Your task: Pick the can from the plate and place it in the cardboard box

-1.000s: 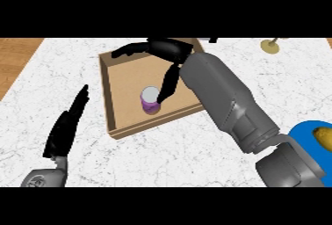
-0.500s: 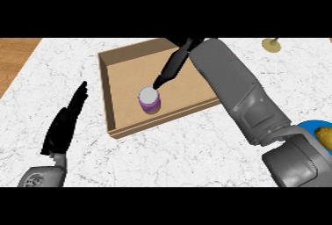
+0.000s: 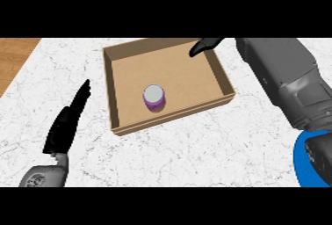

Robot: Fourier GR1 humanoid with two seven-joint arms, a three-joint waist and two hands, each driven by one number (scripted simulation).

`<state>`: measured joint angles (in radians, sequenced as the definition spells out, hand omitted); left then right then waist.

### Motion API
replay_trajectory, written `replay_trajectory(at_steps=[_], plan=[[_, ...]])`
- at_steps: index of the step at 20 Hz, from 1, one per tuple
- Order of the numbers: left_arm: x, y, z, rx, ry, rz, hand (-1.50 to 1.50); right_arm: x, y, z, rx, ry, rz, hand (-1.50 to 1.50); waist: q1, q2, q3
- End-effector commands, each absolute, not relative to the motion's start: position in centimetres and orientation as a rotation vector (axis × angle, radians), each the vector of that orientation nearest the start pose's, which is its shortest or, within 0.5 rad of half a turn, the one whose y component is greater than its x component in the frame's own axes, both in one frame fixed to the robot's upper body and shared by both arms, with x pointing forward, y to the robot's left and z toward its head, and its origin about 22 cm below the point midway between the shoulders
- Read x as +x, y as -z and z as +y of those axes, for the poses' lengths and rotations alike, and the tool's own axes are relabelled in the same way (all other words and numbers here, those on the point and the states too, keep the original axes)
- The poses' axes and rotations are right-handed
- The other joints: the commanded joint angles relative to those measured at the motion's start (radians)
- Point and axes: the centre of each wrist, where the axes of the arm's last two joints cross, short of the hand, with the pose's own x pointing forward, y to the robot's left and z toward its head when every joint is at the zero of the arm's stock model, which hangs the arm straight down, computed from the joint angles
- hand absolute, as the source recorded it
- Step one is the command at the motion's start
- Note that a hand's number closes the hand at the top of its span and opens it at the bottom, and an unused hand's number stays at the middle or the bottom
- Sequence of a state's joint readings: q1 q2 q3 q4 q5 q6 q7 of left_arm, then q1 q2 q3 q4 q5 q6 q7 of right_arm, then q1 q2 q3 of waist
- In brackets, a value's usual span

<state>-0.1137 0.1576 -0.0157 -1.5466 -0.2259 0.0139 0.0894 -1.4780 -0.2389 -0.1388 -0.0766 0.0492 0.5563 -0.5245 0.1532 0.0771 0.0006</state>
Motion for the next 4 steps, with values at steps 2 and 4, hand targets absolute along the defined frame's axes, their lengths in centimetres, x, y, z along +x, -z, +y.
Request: replay_trajectory(at_steps=[2,4], plan=[[26.9,-3.4,24.8,0.273,0.343,-1.583,0.00,48.8,-21.0,-19.4,0.543,-0.686,-1.847,-1.50,0.035,0.020,0.002],[27.0,-3.3,24.6,0.263,0.330,-1.566,0.00,48.8,-22.0,-20.6,0.547,-0.736,-1.847,-1.50,0.032,0.020,0.002]])
